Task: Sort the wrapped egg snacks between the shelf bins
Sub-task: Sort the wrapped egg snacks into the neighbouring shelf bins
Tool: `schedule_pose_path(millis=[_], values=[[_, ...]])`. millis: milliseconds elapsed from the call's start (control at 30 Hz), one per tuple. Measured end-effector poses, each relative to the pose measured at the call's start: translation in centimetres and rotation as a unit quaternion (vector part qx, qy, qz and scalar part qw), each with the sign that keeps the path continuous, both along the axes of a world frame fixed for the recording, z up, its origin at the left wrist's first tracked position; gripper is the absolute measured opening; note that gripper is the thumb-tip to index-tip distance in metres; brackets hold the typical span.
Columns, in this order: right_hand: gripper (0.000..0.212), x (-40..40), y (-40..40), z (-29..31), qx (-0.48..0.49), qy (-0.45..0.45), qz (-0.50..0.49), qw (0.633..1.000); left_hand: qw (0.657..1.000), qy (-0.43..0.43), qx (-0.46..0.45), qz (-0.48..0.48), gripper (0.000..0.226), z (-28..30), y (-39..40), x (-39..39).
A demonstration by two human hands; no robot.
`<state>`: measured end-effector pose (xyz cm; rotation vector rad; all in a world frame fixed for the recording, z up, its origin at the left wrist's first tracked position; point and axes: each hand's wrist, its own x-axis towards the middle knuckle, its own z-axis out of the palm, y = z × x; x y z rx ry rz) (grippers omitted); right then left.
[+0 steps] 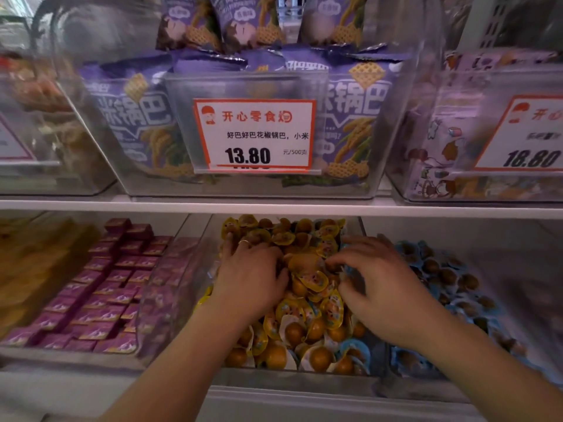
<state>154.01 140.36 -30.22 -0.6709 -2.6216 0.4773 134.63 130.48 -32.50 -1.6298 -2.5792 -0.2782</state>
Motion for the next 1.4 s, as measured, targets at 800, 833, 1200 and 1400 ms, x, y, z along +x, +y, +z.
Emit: schedule_pose_path(millis=[800, 833, 1200, 1400], values=[[0.017, -15.9, 1.8, -0.6, -0.061, -0.138, 0.062, 0.987, 0.854, -0.342, 0.392, 0.021, 0.019, 1.5, -11.8, 0.0], [0.017, -15.3, 1.8, -0.4, -0.059, -0.119, 0.057, 0.989, 0.823, -0.392, 0.408, 0.041, 0.019, 1.7, -12.0, -0.1], [0.019, -7.0, 1.3, 2.3, -0.093, -0.004, -0.02, 0.995, 0.683, -0.6, 0.408, 0.079, 0.026, 2.1, -13.5, 3.1], [0.026, -5.9, -0.2, 2.2, 0.071, -0.091, -0.108, 0.987, 0.739, -0.571, 0.354, 0.045, 0.025, 1.7, -11.7, 2.3]])
